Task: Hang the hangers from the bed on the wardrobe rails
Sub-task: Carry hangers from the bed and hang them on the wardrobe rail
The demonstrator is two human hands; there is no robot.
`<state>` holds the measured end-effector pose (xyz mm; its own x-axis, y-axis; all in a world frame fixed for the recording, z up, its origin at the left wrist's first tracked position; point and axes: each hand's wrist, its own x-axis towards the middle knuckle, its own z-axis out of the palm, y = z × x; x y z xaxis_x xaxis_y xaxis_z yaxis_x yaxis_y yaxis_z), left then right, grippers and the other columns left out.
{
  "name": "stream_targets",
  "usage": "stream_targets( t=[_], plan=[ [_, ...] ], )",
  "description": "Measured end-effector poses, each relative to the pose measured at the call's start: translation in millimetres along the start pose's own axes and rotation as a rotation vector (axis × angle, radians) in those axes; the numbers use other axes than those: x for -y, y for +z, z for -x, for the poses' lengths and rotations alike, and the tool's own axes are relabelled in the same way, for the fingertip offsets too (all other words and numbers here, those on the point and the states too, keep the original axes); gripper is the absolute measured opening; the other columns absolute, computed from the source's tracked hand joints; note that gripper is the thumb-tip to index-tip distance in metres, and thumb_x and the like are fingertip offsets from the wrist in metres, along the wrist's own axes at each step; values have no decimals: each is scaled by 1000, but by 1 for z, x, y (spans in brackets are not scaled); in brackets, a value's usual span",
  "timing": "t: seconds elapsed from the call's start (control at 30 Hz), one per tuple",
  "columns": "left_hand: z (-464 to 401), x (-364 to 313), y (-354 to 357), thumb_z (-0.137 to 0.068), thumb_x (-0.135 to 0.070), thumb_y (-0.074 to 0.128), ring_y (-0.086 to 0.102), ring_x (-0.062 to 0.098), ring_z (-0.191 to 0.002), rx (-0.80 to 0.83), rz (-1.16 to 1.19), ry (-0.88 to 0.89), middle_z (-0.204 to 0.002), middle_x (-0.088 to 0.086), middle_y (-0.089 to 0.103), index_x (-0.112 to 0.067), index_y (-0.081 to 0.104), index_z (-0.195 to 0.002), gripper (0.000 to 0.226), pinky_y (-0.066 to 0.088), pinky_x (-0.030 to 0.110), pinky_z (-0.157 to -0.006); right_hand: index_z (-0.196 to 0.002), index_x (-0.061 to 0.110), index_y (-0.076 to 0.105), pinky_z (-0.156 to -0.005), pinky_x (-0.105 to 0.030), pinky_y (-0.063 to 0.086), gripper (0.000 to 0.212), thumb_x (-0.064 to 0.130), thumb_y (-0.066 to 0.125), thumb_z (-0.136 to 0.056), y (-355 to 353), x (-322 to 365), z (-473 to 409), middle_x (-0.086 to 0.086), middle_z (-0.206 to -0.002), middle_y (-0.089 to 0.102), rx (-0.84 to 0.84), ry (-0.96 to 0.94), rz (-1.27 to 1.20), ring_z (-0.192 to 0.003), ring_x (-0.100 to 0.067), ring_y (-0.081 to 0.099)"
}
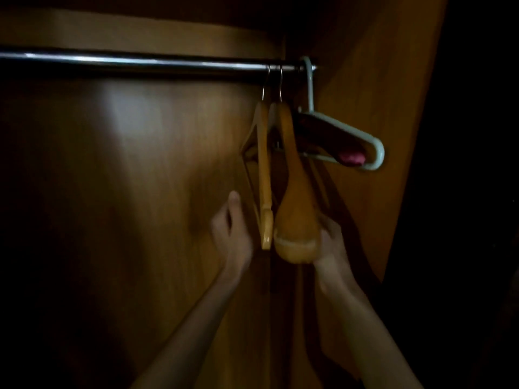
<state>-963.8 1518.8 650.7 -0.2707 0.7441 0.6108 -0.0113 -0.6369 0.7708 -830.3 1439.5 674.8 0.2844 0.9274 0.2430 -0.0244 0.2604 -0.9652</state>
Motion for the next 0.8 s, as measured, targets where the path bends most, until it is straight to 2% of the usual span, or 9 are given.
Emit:
stream_targets(
  t=[0.07, 0.17, 0.27, 0.4, 0.5, 0.57, 0.63, 0.73, 0.8],
  plan=[
    [28, 30, -9, -107, -32, 40, 38, 28, -55, 36, -41, -59, -64, 15, 44, -3, 55, -75, 46, 33, 32, -53, -86, 34, 60, -56, -20, 44, 21, 29, 51, -103, -3, -32, 10, 14, -61, 63, 42, 35, 118, -60, -3, 56],
    [75, 68, -21, -108, -25, 45, 39, 9, -52, 244, -171, -210, -58, -9, 46, -22, 57, -69, 40, 33, 31, -51, -101, 23, 71, -58, -16, 45, 19, 33, 54, -101, -10, -85, 21, 8, -78, 65, 123, 113, 270, -62, -3, 55],
    [122, 94, -29, -107, -30, 47, 44, 10, -50, 512, -326, -305, -56, -9, 52, -27, 61, -72, 39, 37, 37, -50, -102, 24, 69, -63, -15, 49, 19, 36, 54, -101, -19, -129, 40, 7, -85, 69, 164, 201, 411, -67, 0, 61],
    [174, 116, -42, -107, -18, 47, 51, -6, -47, 694, -471, -466, -55, -24, 60, -36, 53, -68, 43, 36, 11, -50, -111, 28, 66, -80, -33, 57, 25, 45, 52, -100, -35, -198, 68, 11, -104, 70, 201, 365, 577, -92, -9, 68],
    [212, 152, -59, -103, -20, 49, 61, -1, -60, 866, -655, -569, -70, -10, 66, -26, 62, -76, 31, 45, 25, -56, -114, 25, 65, -70, -23, 43, 25, 41, 52, -100, -41, -241, 96, 13, -106, 63, 253, 464, 757, -99, -7, 58],
    [236, 172, -71, -100, -23, 51, 69, 21, -85, 1023, -823, -555, -92, 5, 72, -19, 68, -95, 18, 49, 33, -67, -95, 23, 65, -79, -27, 43, 16, 34, 53, -99, -41, -269, 116, 6, -94, 64, 273, 491, 861, -93, -17, 58],
    [259, 189, -82, -100, -30, 52, 67, 29, -98, 1168, -921, -549, -106, 7, 71, -18, 67, -110, 22, 47, 32, -72, -77, 23, 57, -78, -35, 48, 24, 35, 52, -97, -39, -296, 140, 2, -82, 61, 296, 548, 884, -84, -25, 61],
    [294, 217, -101, -100, -34, 57, 66, 26, -106, 1281, -935, -617, -113, 6, 70, -13, 67, -116, 28, 40, 23, -76, -101, 27, 70, -84, -34, 51, 20, 40, 57, -95, -42, -331, 179, 0, -111, 70, 355, 673, 941, -105, -26, 65],
    [313, 231, -112, -98, -31, 60, 67, 24, -104, 1393, -905, -660, -115, 3, 70, -16, 68, -116, 25, 45, 26, -77, -114, 24, 68, -87, -35, 50, 28, 40, 62, -91, -49, -353, 205, -5, -119, 69, 339, 755, 971, -112, -30, 64]
  ],
)
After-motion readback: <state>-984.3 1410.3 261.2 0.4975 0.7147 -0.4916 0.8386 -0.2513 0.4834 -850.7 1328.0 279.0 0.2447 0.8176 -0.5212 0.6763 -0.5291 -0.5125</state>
